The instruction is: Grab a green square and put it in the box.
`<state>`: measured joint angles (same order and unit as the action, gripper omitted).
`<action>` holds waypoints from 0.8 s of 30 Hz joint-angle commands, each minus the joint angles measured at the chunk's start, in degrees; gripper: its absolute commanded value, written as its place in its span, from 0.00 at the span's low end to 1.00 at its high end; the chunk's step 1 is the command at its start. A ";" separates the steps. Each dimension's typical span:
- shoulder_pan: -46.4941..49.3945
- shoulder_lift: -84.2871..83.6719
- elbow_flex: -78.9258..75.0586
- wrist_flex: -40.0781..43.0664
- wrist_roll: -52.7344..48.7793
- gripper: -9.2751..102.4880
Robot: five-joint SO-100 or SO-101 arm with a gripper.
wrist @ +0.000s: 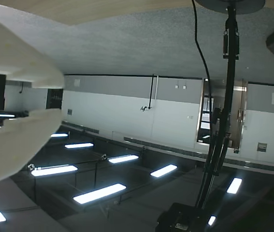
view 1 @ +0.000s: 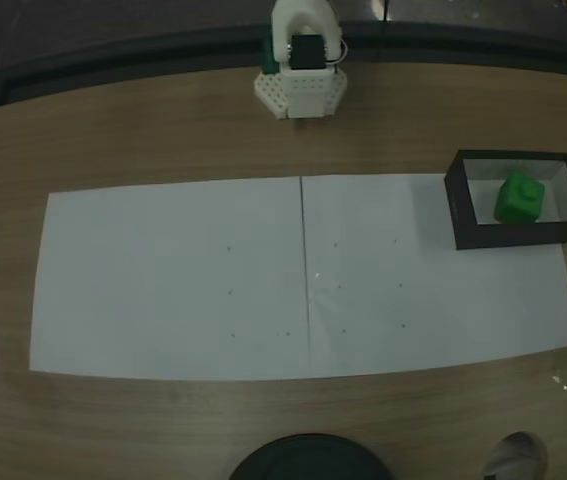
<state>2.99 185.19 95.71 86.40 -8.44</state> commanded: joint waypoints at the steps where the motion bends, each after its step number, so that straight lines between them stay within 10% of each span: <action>1: 1.23 -0.26 -1.14 -0.09 -2.02 0.10; 12: 10.72 0.97 5.27 -6.94 6.94 0.10; 24: 10.11 13.01 49.13 -21.71 11.43 0.10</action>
<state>13.27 195.82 137.55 66.62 2.81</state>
